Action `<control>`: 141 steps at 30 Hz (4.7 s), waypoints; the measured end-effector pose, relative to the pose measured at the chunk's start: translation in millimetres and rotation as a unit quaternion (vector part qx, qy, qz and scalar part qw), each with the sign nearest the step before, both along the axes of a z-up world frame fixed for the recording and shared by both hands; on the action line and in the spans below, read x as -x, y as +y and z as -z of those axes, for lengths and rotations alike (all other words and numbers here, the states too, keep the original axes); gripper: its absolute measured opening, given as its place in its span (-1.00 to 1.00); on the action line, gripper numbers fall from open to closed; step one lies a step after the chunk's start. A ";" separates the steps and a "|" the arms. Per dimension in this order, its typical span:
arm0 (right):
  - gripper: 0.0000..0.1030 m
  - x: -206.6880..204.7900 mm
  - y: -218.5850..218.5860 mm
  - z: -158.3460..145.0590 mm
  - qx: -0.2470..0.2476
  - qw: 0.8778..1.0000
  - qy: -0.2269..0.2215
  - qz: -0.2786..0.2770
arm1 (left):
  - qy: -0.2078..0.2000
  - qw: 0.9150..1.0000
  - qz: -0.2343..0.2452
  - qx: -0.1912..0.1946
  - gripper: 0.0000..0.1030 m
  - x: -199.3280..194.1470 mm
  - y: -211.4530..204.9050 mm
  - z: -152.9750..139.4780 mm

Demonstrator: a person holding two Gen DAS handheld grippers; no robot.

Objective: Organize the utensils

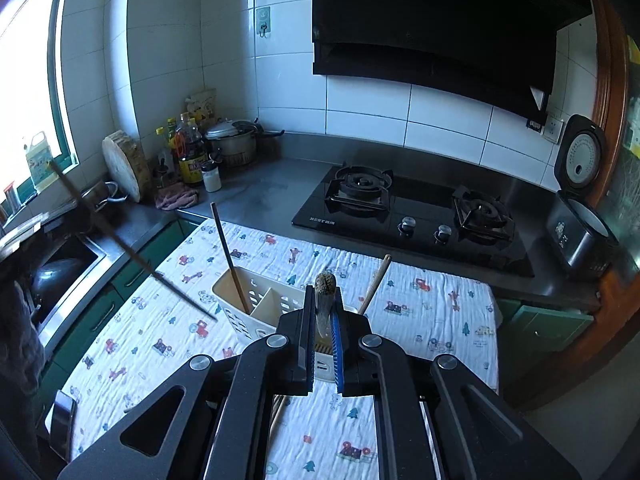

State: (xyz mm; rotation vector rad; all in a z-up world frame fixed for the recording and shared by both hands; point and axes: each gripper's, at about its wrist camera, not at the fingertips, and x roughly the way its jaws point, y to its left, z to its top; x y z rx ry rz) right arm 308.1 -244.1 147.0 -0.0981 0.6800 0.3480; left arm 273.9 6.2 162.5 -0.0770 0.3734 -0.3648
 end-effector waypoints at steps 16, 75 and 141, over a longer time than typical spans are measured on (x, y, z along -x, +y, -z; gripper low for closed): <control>-0.86 -23.8 6.8 30.2 0.020 1.000 0.020 -0.003 | 0.041 0.998 -0.026 0.044 -0.90 -66.6 8.5 29.3; 0.60 57.0 -0.2 26.0 0.035 0.995 -0.086 0.045 | 0.083 0.992 -0.084 0.043 0.46 -15.9 41.7 89.8; -0.68 149.4 51.9 264.8 0.006 0.990 0.124 0.063 | 0.134 0.973 -0.185 0.032 0.79 174.8 105.0 216.2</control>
